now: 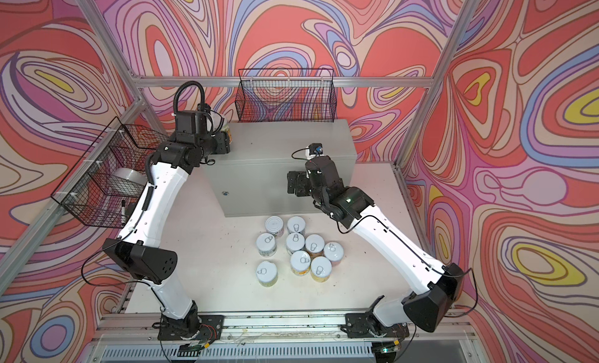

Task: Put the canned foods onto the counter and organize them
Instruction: 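Lower the can onto the box top and open the left gripper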

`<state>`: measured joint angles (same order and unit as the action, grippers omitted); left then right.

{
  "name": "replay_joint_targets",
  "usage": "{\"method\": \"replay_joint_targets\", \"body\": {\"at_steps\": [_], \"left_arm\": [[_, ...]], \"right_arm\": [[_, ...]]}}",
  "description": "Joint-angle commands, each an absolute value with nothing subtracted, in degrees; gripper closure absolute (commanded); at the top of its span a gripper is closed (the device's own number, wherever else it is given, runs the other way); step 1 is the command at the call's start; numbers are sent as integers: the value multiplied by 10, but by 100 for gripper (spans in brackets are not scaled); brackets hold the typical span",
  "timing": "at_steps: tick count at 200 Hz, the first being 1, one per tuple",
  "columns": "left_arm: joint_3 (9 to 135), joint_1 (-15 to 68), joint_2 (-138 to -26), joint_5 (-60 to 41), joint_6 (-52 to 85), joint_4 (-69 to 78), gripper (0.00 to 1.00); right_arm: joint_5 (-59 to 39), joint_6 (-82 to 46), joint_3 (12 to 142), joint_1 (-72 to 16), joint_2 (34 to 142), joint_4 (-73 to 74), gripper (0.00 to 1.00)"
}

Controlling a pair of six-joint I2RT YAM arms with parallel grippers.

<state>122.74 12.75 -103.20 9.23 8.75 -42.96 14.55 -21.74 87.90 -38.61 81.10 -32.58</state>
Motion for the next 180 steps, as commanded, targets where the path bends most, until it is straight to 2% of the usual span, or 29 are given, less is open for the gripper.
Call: {"method": "replay_joint_targets", "body": {"at_steps": [1, 113, 150, 180], "left_arm": [[1243, 127, -1048, 113, 75, -418, 30], [1263, 122, -1077, 116, 74, -408, 26], [1239, 122, -1050, 87, 65, -406, 6], [1215, 123, -1008, 71, 62, -454, 0]], "right_arm": [[152, -216, 873, -389, 804, -317, 2], [156, -216, 867, -389, 805, -314, 2], [152, -211, 873, -389, 804, -319, 2], [136, -207, 874, -389, 799, -315, 2]]}}
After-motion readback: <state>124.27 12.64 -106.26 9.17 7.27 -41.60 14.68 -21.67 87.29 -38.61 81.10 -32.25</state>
